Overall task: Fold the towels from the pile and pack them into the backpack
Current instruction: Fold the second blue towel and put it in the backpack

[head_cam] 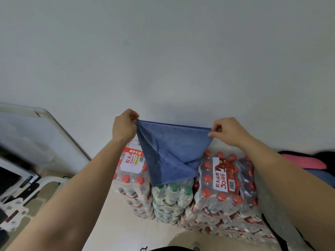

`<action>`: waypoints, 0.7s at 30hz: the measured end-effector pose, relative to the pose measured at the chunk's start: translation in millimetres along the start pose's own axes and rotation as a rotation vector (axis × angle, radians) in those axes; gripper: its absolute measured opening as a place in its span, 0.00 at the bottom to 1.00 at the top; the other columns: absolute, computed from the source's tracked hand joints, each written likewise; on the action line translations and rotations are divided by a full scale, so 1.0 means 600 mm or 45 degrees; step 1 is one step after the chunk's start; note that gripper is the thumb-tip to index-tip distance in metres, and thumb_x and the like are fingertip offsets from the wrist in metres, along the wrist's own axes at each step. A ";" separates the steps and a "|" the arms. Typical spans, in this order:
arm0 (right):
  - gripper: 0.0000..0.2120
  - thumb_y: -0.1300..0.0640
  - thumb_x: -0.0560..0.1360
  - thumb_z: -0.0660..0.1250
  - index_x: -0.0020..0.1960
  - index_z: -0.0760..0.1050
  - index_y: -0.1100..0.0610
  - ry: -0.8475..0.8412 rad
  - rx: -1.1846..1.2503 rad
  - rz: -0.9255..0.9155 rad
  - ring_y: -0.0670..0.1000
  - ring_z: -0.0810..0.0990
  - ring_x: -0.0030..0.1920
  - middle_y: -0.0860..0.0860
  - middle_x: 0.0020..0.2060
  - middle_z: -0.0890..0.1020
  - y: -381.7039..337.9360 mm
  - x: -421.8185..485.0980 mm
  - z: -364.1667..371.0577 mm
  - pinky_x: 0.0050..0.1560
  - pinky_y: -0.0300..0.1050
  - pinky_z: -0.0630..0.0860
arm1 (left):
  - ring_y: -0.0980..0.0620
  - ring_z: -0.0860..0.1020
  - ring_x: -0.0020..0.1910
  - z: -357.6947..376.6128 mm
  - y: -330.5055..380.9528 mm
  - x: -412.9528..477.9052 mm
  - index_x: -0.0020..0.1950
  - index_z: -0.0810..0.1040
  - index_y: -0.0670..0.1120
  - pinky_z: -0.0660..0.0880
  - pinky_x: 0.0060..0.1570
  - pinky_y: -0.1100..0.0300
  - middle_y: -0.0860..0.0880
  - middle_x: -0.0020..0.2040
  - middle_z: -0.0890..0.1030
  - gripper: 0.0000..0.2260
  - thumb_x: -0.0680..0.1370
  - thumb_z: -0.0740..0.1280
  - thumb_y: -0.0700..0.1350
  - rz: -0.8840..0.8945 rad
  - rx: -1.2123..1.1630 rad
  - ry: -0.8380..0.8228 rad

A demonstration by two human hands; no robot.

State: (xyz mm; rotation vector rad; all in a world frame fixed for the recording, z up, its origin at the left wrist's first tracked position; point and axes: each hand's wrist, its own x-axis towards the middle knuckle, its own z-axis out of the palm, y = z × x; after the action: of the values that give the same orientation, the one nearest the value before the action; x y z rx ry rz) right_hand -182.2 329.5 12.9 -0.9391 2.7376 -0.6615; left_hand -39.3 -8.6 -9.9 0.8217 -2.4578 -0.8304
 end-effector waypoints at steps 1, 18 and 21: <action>0.07 0.54 0.71 0.77 0.40 0.80 0.55 0.044 0.004 -0.004 0.49 0.80 0.38 0.48 0.37 0.81 -0.003 0.007 -0.017 0.42 0.45 0.76 | 0.47 0.81 0.51 -0.005 0.007 0.005 0.56 0.79 0.45 0.75 0.51 0.60 0.47 0.53 0.83 0.12 0.79 0.61 0.34 0.030 0.005 0.011; 0.03 0.59 0.77 0.66 0.45 0.73 0.53 0.257 0.041 -0.008 0.50 0.75 0.39 0.46 0.37 0.77 -0.058 0.020 -0.149 0.38 0.43 0.67 | 0.47 0.76 0.42 -0.061 0.112 0.056 0.48 0.78 0.44 0.72 0.41 0.56 0.48 0.45 0.79 0.11 0.77 0.56 0.39 0.265 0.172 0.093; 0.03 0.60 0.78 0.64 0.48 0.74 0.54 0.328 0.117 0.017 0.50 0.75 0.38 0.48 0.38 0.79 -0.041 0.003 -0.130 0.39 0.43 0.67 | 0.48 0.77 0.40 -0.046 0.103 0.045 0.47 0.78 0.46 0.76 0.41 0.56 0.48 0.43 0.80 0.10 0.78 0.56 0.40 0.221 0.084 0.016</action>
State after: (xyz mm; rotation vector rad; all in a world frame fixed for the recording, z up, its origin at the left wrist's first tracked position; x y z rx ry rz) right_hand -193.4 338.8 93.6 -0.8691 2.8991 -0.9585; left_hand -68.7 3.1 55.9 0.6226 -2.5146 -0.6826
